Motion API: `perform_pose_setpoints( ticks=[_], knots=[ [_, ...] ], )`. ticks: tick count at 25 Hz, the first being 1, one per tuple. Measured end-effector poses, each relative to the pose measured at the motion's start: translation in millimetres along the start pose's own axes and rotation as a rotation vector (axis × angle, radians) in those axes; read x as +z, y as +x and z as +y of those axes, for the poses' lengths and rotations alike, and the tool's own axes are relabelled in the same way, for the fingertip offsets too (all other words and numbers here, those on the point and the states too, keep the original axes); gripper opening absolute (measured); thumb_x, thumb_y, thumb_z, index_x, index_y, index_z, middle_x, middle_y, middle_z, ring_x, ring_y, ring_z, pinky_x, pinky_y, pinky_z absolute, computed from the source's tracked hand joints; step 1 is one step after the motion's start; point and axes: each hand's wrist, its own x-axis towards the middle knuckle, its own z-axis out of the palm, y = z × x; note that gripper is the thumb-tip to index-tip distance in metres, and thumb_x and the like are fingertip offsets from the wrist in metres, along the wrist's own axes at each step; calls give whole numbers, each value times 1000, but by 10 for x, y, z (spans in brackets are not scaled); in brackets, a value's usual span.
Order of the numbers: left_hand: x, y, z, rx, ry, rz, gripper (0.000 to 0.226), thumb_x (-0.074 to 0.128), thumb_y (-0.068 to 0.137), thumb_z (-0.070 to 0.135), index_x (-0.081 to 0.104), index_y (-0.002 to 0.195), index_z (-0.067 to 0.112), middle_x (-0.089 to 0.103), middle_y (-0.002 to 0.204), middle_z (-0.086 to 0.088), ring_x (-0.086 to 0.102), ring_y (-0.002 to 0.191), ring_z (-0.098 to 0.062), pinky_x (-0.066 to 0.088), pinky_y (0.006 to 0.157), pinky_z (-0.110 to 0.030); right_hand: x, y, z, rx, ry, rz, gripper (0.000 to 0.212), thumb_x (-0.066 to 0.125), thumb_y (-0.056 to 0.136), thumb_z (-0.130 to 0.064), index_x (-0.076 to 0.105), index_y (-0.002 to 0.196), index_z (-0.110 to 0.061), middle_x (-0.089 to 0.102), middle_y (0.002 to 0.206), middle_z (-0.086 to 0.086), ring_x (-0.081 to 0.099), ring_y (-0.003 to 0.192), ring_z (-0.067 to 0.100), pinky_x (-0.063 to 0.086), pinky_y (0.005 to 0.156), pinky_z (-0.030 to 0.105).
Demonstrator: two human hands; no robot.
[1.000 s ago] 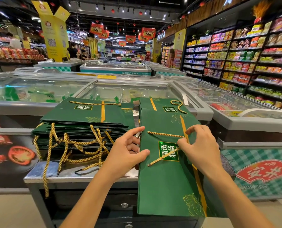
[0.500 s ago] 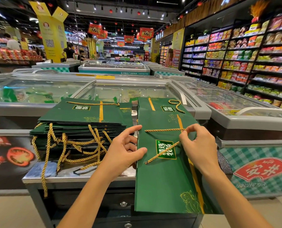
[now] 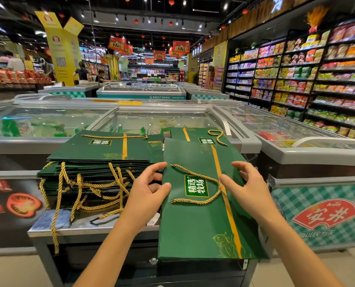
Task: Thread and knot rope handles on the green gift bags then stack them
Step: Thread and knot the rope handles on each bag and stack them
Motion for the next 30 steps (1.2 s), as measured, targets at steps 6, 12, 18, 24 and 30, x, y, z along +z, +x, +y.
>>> perform_pose_setpoints(
  ticks=[6, 12, 18, 24, 30],
  knots=[
    [37, -32, 61, 66, -86, 152, 47, 66, 92, 2, 58, 132, 26, 71, 93, -4, 68, 77, -18, 59, 79, -37, -19, -242, -39, -82, -235, -110, 42, 67, 88, -54, 58, 125, -35, 48, 137, -13, 41, 135, 10, 34, 114, 42],
    [116, 10, 503, 96, -104, 89, 21, 58, 100, 15, 69, 118, 18, 78, 96, -4, 74, 85, -17, 58, 71, -27, -25, -376, -545, -98, 34, -264, 58, 55, 85, -71, 53, 136, -42, 54, 132, -22, 48, 124, -1, 40, 96, 27],
    [265, 57, 841, 215, -157, -207, 35, 38, 105, 17, 65, 125, 7, 73, 119, -9, 67, 115, -23, 49, 101, -40, -147, -161, -1010, 107, 402, -280, 63, 49, 76, -85, 62, 118, -40, 62, 128, -16, 57, 111, -2, 48, 93, 36],
    [455, 100, 1050, 293, -172, -389, 42, 41, 97, 18, 58, 135, 10, 68, 130, -4, 57, 130, -16, 45, 108, -42, -405, -80, -1086, 49, 510, -460, 102, 61, 54, -99, 59, 135, -37, 66, 133, -10, 58, 130, 15, 46, 107, 41],
    [574, 174, 1101, 313, -303, -404, 41, 45, 94, 7, 56, 133, 9, 65, 133, -8, 57, 130, -21, 50, 105, -46, -570, -34, -1130, 93, 625, -303, 17, 57, 96, -19, 66, 105, -8, 60, 80, 10, 62, 55, 11, 51, 44, 23]
  ],
)
